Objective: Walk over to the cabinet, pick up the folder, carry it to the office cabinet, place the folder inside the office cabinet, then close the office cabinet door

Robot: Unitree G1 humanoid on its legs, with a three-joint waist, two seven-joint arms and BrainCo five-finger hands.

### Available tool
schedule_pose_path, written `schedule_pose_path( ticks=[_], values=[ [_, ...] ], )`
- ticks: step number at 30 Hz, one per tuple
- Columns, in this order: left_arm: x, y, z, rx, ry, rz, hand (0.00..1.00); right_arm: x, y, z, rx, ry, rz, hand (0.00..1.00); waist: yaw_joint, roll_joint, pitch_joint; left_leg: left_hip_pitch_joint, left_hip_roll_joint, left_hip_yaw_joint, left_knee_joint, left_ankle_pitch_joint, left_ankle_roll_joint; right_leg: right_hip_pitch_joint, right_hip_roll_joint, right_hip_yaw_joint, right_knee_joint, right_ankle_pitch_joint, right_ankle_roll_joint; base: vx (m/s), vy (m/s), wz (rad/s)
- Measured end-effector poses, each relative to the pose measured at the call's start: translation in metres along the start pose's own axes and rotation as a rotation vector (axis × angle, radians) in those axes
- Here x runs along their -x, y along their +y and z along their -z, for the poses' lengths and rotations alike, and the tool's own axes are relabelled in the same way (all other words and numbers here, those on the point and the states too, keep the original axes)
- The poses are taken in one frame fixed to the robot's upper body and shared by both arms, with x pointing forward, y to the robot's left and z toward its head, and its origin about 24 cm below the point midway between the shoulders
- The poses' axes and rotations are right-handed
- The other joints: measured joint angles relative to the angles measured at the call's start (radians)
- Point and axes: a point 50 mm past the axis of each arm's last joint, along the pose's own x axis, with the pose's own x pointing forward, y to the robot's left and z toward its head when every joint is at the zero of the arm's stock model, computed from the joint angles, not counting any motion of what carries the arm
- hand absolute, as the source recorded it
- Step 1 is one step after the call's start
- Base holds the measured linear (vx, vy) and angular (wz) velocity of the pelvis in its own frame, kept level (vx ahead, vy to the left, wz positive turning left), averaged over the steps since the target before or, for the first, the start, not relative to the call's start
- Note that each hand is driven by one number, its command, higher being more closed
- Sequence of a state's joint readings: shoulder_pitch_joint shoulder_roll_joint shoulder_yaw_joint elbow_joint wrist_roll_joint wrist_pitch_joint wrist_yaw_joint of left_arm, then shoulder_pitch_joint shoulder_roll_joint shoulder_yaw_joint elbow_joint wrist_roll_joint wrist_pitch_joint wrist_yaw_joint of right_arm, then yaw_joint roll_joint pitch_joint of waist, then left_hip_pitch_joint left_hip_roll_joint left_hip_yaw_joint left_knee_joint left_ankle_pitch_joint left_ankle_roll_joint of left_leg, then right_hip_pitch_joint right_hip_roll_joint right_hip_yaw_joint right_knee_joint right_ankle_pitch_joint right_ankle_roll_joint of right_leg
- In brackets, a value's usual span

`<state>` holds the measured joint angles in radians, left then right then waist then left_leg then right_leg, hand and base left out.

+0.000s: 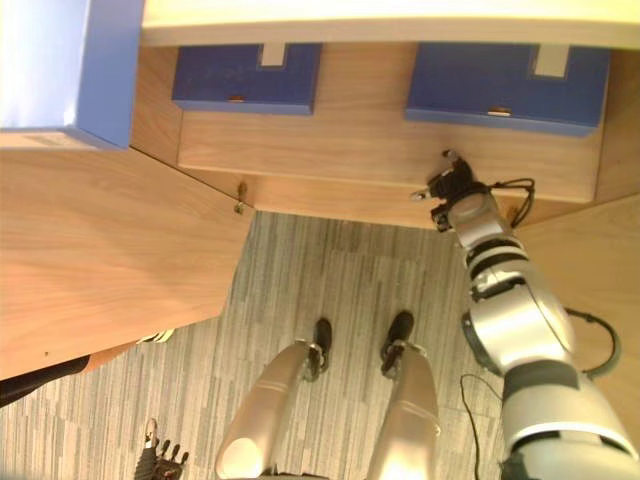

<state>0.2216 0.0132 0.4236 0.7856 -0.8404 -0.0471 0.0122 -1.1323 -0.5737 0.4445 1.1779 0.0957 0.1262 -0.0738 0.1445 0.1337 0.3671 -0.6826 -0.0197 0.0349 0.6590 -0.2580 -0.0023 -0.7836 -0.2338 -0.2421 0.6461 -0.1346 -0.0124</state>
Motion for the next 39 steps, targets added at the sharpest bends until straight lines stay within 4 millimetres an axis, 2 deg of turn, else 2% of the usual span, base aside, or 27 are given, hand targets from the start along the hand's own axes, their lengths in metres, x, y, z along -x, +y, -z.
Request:
schedule_pose_path(
  ticks=[5,8,10,11,12,13,14,16,18,20,23,24,27,30,32,36,39],
  values=[
    [0.000,0.002,0.001,-0.012,0.006,0.008,0.00,0.001,0.008,-0.003,-0.001,-0.033,-0.038,0.00,-0.005,-0.001,0.000,0.005,0.011,0.010,-0.019,0.007,0.001,0.007,0.016,0.004,-0.036,0.021,-0.001,0.00,0.009,-0.09],
    [0.000,0.001,0.001,-0.011,0.006,0.013,0.00,0.004,0.031,0.003,-0.001,-0.022,-0.107,0.00,-0.012,-0.003,0.000,0.048,0.024,0.014,-0.053,0.015,-0.005,0.052,0.036,0.002,-0.083,0.037,0.000,0.05,-0.015,-0.15],
    [0.000,0.000,0.001,-0.011,0.006,0.018,0.00,0.009,0.055,0.017,-0.013,0.011,-0.167,0.00,-0.013,-0.005,0.000,0.107,0.033,0.015,-0.096,0.025,-0.010,0.112,0.054,-0.003,-0.130,0.053,0.000,0.08,-0.031,-0.15],
    [-0.001,-0.002,0.001,-0.012,0.005,0.026,0.00,0.015,0.080,0.030,-0.047,0.044,-0.223,0.00,-0.016,-0.008,-0.002,0.159,0.041,0.016,-0.136,0.037,-0.016,0.168,0.068,-0.009,-0.179,0.067,0.000,0.09,-0.038,-0.10],
    [-0.001,-0.004,0.001,-0.013,0.004,0.030,0.00,0.018,0.090,0.035,-0.058,0.059,-0.249,0.00,-0.018,-0.010,-0.002,0.180,0.044,0.015,-0.154,0.043,-0.018,0.191,0.074,-0.012,-0.200,0.074,0.000,0.11,-0.048,-0.09],
    [-0.002,-0.007,0.000,-0.014,-0.001,0.041,0.00,0.027,0.114,0.049,-0.081,0.110,-0.321,0.00,-0.018,-0.016,-0.008,0.214,0.050,0.014,-0.185,0.053,-0.020,0.228,0.086,-0.019,-0.237,0.086,0.000,0.09,-0.046,-0.04],
    [-0.003,-0.010,-0.002,-0.009,-0.008,0.050,0.00,0.040,0.139,0.068,-0.137,0.180,-0.384,0.00,-0.018,-0.023,-0.012,0.240,0.060,0.011,-0.202,0.057,-0.025,0.263,0.098,-0.028,-0.268,0.094,-0.003,0.10,-0.060,-0.01],
    [-0.005,-0.014,-0.003,0.007,-0.013,0.059,0.00,0.062,0.171,0.092,-0.223,0.278,-0.462,0.00,-0.017,-0.028,-0.013,0.279,0.068,0.008,-0.216,0.057,-0.026,0.310,0.109,-0.039,-0.291,0.095,-0.003,0.08,-0.053,0.04],
    [-0.006,-0.018,0.001,-0.008,-0.002,0.062,0.00,0.097,0.213,0.120,-0.395,0.427,-0.540,0.00,-0.020,-0.039,-0.024,0.351,0.076,0.013,-0.235,0.057,-0.026,0.386,0.118,-0.047,-0.316,0.095,-0.003,0.08,-0.034,0.01],
    [-0.006,-0.020,0.001,-0.014,-0.002,0.068,0.00,0.118,0.228,0.138,-0.503,0.518,-0.541,0.00,-0.021,-0.056,-0.054,0.393,0.079,0.014,-0.245,0.057,-0.026,0.431,0.122,-0.051,-0.330,0.094,-0.003,0.04,-0.011,0.02],
    [-0.007,-0.024,0.000,-0.012,-0.006,0.079,0.00,0.143,0.240,0.161,-0.583,0.612,-0.522,0.00,-0.023,-0.094,-0.116,0.451,0.081,0.016,-0.270,0.057,-0.027,0.493,0.128,-0.056,-0.361,0.096,0.000,0.01,-0.002,0.04],
    [-0.007,-0.031,0.000,-0.002,-0.013,0.098,0.00,0.155,0.241,0.175,-0.606,0.656,-0.497,0.00,-0.030,-0.110,-0.144,0.480,0.084,0.018,-0.274,0.055,-0.030,0.533,0.131,-0.066,-0.381,0.100,0.006,-0.03,0.000,0.11],
    [-0.005,-0.038,0.004,0.011,-0.019,0.124,0.00,0.185,0.247,0.203,-0.586,0.758,-0.488,0.00,-0.035,-0.129,-0.221,0.517,0.094,0.026,-0.297,0.051,-0.033,0.595,0.145,-0.077,-0.439,0.117,0.013,-0.04,0.000,0.05],
    [-0.003,-0.042,0.003,-0.007,-0.037,0.141,0.00,0.213,0.255,0.221,-0.591,0.830,-0.482,0.00,-0.045,-0.138,-0.292,0.551,0.103,0.042,-0.338,0.056,-0.040,0.644,0.167,-0.076,-0.528,0.159,0.012,-0.01,-0.012,-0.13],
    [-0.001,-0.050,-0.001,-0.046,-0.066,0.179,0.00,0.227,0.257,0.230,-0.592,0.870,-0.471,0.00,-0.047,-0.142,-0.314,0.578,0.102,0.046,-0.379,0.075,-0.038,0.675,0.177,-0.076,-0.580,0.186,0.010,0.03,-0.043,-0.03],
    [0.009,-0.070,-0.024,-0.126,-0.205,0.272,0.00,0.255,0.257,0.249,-0.581,0.954,-0.441,0.00,-0.047,-0.146,-0.338,0.636,0.098,0.033,-0.455,0.108,-0.047,0.732,0.189,-0.087,-0.647,0.205,0.012,0.05,-0.041,0.07],
    [0.017,-0.079,-0.041,-0.103,-0.305,0.306,0.00,0.266,0.256,0.256,-0.596,0.990,-0.403,0.00,-0.046,-0.157,-0.355,0.652,0.094,0.011,-0.483,0.119,-0.048,0.757,0.191,-0.110,-0.669,0.206,0.014,0.06,-0.021,0.22]
  ],
)
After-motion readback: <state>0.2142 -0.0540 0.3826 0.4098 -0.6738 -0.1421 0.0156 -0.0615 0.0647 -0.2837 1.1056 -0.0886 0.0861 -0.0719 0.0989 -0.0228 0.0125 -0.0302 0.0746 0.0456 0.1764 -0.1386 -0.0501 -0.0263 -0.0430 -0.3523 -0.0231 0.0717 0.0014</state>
